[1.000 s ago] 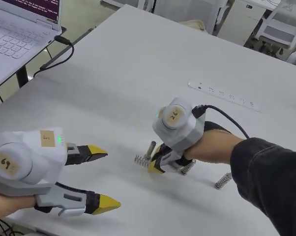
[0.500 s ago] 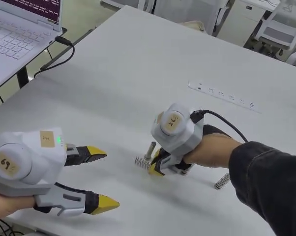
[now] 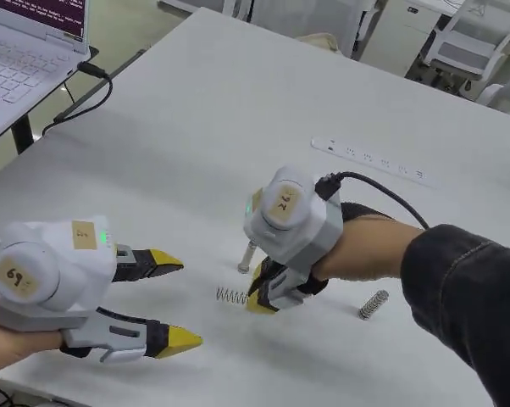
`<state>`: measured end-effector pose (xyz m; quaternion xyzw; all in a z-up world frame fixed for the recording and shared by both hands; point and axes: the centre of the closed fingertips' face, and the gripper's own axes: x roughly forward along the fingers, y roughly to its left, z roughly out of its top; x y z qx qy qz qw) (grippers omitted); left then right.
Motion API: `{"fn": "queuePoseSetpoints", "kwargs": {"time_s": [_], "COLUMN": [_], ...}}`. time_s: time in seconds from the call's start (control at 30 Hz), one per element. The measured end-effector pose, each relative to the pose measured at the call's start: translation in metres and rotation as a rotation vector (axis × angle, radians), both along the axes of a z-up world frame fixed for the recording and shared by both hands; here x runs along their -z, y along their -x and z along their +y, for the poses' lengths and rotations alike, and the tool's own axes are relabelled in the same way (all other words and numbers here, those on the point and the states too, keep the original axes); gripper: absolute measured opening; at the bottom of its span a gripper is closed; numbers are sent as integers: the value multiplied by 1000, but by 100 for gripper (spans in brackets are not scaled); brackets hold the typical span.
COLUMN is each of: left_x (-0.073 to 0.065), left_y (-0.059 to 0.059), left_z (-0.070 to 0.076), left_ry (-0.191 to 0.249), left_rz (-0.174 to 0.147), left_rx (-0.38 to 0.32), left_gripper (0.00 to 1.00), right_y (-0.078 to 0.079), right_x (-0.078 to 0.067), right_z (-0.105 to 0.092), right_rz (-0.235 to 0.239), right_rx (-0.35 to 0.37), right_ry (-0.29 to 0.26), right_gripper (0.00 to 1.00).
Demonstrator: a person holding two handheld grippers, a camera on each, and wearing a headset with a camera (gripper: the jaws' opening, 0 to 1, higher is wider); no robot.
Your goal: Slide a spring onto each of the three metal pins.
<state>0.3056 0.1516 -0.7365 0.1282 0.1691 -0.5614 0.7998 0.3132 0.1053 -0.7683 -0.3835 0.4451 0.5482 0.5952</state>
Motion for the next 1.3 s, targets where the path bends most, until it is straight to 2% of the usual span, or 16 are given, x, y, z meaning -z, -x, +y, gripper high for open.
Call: {"fn": "queuePoseSetpoints", "kwargs": {"time_s": [0.23, 0.43, 0.87, 0.97, 1.3], "left_x": [0, -2, -4, -2, -5], "left_y": [3, 7, 12, 12, 16], "left_z": [-4, -11, -18, -18, -21], "left_ry": [-6, -4, -8, -21, -7], "left_rz": [-12, -35, -67, -75, -61], "left_rx": [36, 72, 127, 134, 151], "left_gripper": [34, 23, 10, 6, 3], "right_y": [12, 19, 26, 28, 32], "right_x": [-12, -18, -26, -27, -32], "right_z": [7, 12, 15, 15, 13], "right_rz": [17, 27, 34, 37, 43], "right_rx": [-43, -69, -102, -108, -121], "right_ry": [-4, -5, -8, -6, -15], "right_gripper": [8, 8, 8, 8, 8]}}
